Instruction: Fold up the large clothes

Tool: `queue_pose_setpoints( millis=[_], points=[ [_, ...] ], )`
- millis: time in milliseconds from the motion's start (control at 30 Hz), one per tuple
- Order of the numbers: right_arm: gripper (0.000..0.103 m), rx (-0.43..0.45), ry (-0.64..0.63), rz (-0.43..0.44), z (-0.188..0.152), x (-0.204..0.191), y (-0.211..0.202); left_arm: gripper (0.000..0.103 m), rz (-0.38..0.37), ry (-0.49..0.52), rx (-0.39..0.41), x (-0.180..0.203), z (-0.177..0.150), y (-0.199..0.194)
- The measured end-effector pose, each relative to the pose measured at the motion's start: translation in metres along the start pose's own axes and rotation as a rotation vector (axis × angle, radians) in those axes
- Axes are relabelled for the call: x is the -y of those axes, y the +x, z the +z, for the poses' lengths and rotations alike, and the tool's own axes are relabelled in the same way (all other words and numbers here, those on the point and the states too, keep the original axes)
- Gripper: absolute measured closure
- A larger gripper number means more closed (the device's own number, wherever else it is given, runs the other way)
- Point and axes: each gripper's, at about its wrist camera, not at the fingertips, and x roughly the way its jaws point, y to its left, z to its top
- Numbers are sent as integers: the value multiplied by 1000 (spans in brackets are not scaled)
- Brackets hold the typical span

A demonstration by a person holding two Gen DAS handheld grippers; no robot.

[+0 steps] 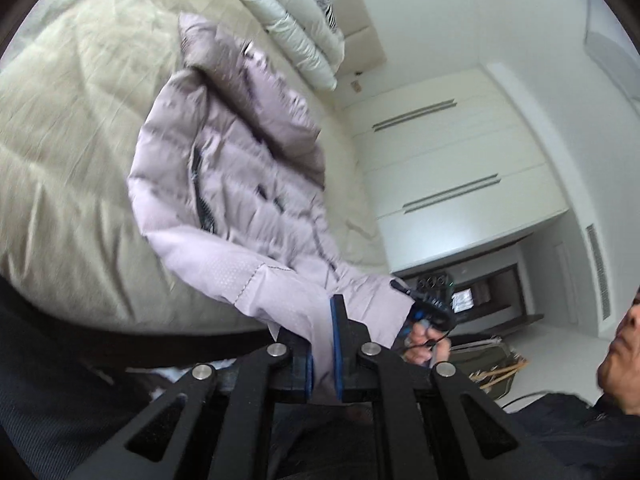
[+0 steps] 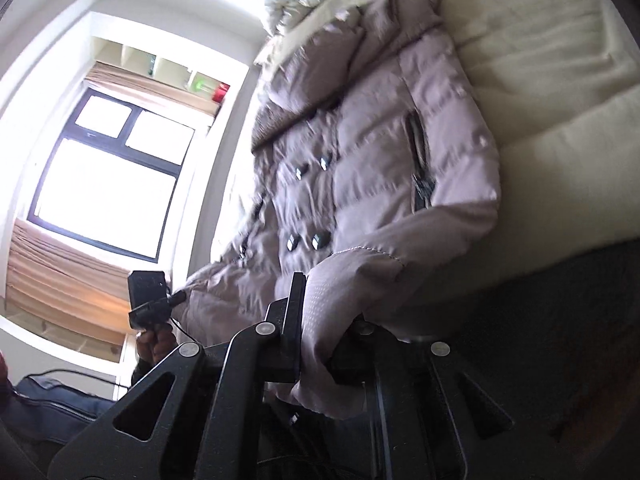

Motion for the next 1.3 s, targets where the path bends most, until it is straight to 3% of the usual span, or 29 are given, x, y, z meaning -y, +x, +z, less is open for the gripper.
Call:
queue_pose_setpoints(
  millis=[100,233,367,567,733,933,1100,1300],
  points=[
    [95,105,-13,50,42,-21,-6,95,-98,-35,130,10,37,-4],
    [95,243,-22,78,102,-35,-18,94,-165,-74,247,13,89,-5],
    [95,330,-5,48,165,-33,-14,94,-164,-87,320,10,142,5],
    [95,381,12,-6,256,-22,17,94,-146,-99,365,3,224,44],
    [95,392,78,-50,329,9,59,94,-107,-148,383,-24,288,81],
    [95,352,137,-151,396,63,139,94,-18,-212,378,-76,342,119],
    [94,300,189,-190,422,111,206,92,75,-323,364,-140,361,142],
    [92,259,178,-214,430,143,253,85,85,-388,331,-179,362,161]
  ],
)
